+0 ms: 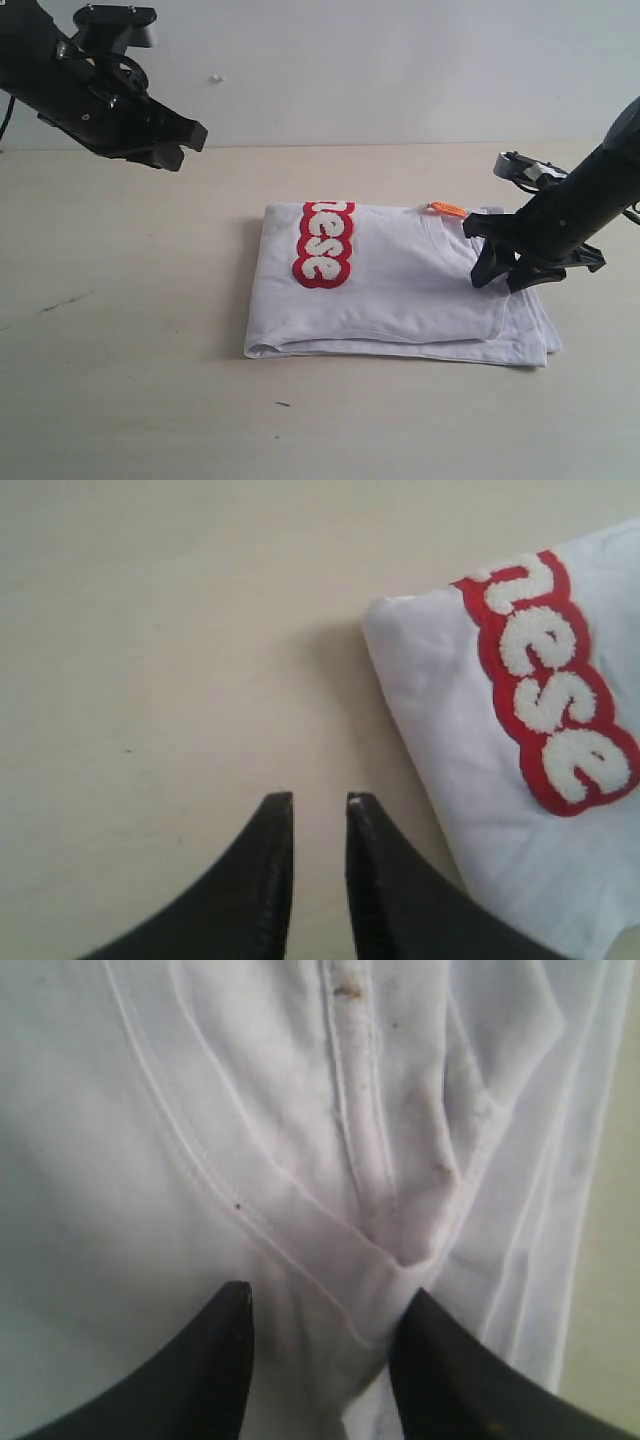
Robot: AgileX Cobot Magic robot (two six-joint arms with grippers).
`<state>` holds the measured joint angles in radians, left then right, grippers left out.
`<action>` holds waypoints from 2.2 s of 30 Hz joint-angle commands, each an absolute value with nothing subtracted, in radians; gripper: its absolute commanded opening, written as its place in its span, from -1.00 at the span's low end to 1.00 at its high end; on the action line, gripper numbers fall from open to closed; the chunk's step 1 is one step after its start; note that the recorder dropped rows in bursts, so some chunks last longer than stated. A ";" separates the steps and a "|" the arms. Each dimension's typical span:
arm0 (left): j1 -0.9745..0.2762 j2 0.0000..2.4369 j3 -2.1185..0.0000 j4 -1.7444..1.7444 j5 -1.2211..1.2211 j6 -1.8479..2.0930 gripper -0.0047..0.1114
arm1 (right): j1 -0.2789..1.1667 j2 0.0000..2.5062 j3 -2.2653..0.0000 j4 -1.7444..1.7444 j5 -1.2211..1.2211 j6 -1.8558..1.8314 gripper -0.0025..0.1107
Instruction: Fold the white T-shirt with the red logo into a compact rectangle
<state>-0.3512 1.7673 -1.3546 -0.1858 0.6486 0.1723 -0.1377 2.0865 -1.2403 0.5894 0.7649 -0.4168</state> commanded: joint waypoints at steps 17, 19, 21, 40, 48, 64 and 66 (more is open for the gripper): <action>-0.348 1.755 -1.352 -0.221 0.650 0.181 -0.56 | -0.140 2.033 -1.256 0.585 0.797 -0.515 -0.96; -0.348 1.755 -1.352 -0.221 0.650 0.181 -0.56 | -0.140 2.005 -1.256 0.585 0.792 -0.527 -0.96; -0.348 1.755 -1.352 -0.227 0.653 0.181 -0.56 | -0.140 1.979 -1.256 0.583 0.790 -0.527 -0.96; -0.357 1.782 -1.248 -0.621 0.653 0.572 -0.75 | -0.077 1.961 -1.253 0.449 0.787 -0.381 -0.79; -0.523 1.951 -1.231 -0.744 0.681 0.741 -0.92 | 0.018 2.075 -1.201 0.426 0.755 -0.407 -0.96; -0.568 2.077 -1.254 -0.662 0.664 0.676 -0.92 | 0.018 1.933 -1.203 0.458 0.755 -0.409 -0.96; -0.568 2.046 -1.264 -0.662 0.666 0.676 -0.92 | 0.018 1.899 -1.203 0.473 0.755 -0.409 -0.96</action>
